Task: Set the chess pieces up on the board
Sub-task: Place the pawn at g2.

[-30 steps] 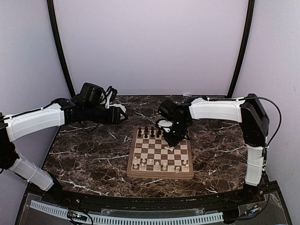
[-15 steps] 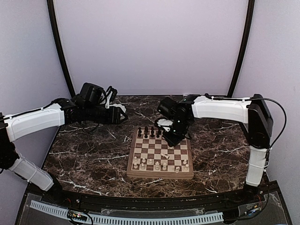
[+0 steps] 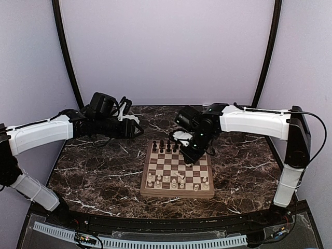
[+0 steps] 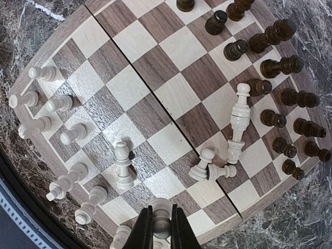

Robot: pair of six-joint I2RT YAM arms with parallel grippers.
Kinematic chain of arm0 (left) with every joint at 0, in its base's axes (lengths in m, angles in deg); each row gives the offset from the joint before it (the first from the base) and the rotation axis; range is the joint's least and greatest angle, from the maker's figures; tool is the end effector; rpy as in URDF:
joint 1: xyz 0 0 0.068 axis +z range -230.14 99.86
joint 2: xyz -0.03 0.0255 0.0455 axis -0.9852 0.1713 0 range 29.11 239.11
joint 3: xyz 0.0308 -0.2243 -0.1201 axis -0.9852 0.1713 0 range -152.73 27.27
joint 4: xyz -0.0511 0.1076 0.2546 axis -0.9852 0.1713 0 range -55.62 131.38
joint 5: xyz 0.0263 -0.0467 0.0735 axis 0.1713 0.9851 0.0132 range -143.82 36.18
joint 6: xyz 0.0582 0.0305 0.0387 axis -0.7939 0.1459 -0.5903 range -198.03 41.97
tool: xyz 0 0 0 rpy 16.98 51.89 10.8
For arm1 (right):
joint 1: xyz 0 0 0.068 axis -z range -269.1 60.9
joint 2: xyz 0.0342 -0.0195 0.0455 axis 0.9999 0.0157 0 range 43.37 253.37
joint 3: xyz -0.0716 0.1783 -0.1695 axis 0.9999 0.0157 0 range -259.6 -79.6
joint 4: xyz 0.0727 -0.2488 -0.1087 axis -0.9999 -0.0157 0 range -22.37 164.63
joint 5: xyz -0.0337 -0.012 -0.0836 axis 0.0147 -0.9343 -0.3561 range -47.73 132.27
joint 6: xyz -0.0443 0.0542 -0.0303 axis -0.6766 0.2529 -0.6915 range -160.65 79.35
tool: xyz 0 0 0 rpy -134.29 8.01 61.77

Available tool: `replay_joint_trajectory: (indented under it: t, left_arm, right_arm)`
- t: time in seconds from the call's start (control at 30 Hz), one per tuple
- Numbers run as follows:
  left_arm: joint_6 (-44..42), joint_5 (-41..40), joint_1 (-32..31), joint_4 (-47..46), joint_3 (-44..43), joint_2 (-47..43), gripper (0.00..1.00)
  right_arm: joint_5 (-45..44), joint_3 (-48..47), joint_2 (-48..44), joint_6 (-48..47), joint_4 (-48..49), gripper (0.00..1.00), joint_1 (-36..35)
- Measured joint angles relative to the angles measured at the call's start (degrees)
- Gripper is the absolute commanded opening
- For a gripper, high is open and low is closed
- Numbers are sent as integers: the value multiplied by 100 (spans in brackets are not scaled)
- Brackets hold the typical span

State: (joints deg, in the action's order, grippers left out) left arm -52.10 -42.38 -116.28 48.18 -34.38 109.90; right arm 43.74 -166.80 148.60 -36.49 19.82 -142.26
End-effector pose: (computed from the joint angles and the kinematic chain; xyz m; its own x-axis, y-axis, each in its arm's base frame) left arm 0.2885 -0.2265 0.2520 -0.7066 -0.0147 -0.7075 0.4487 0.7638 -0.4639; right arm 0.2367 0.3188 0.1940 -0.6298 -0.7196 -0.2925 -0.7609 0.6473 0.0459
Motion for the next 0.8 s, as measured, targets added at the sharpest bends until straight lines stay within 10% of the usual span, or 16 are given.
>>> replay_joint_trajectory:
  t: [0.8]
  left_arm:
    - [-7, 42, 0, -28, 31, 44, 57]
  right_arm:
    - [-48, 1187, -256, -52, 262, 7, -236]
